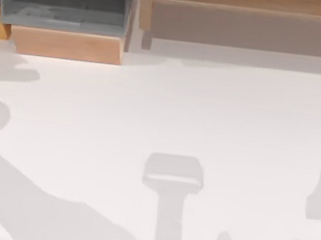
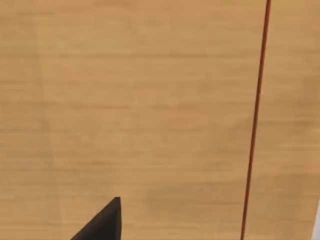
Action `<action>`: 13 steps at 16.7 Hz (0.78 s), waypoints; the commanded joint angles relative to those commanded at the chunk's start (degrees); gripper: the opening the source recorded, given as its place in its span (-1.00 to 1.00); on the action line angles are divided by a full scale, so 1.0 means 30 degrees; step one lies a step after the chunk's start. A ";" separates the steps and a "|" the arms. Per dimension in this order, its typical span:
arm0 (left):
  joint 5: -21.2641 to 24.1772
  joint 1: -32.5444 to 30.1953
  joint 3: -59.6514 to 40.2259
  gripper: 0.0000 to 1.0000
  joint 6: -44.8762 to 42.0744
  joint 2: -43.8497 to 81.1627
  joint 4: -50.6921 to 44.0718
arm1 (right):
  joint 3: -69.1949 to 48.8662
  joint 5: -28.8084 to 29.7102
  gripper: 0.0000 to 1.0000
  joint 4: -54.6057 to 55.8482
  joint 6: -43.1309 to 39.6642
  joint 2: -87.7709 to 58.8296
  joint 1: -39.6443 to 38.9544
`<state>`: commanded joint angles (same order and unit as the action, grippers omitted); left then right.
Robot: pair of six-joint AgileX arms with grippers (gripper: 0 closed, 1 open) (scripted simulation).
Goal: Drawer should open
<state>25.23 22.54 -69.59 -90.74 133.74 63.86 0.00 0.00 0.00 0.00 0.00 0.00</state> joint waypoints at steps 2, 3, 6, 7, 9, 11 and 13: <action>0.0000 0.0000 0.0000 0.40 0.0000 0.0000 0.0000 | 0.0000 0.0000 1.00 0.0000 0.0000 0.0000 0.0000; 0.0000 0.0000 0.0000 0.25 0.0000 0.0000 0.0000 | 0.0000 0.0000 1.00 0.0000 0.0000 0.0000 0.0000; 0.0000 0.0000 0.0000 -0.21 0.0000 0.0000 0.0000 | 0.0000 0.0000 1.00 0.0000 0.0000 0.0000 0.0000; 0.0000 0.0000 0.0000 -0.36 0.0000 0.0000 0.0000 | 0.0000 0.0000 1.00 0.0000 0.0000 0.0000 0.0000; 0.0000 0.0000 0.0000 -0.66 0.0000 0.0000 0.0000 | 0.0000 0.0000 1.00 0.0000 0.0000 0.0000 0.0000; 0.0000 0.0000 0.0000 -0.96 0.0000 0.0000 0.0000 | 0.0000 0.0000 1.00 0.0000 0.0000 0.0000 0.0000; 0.0000 0.0000 0.0000 -1.00 0.0000 0.0000 0.0000 | 0.0000 0.0000 1.00 0.0000 0.0000 0.0000 0.0000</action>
<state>25.23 22.54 -69.59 -90.74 133.74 63.86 0.00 0.00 0.00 0.00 0.00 0.00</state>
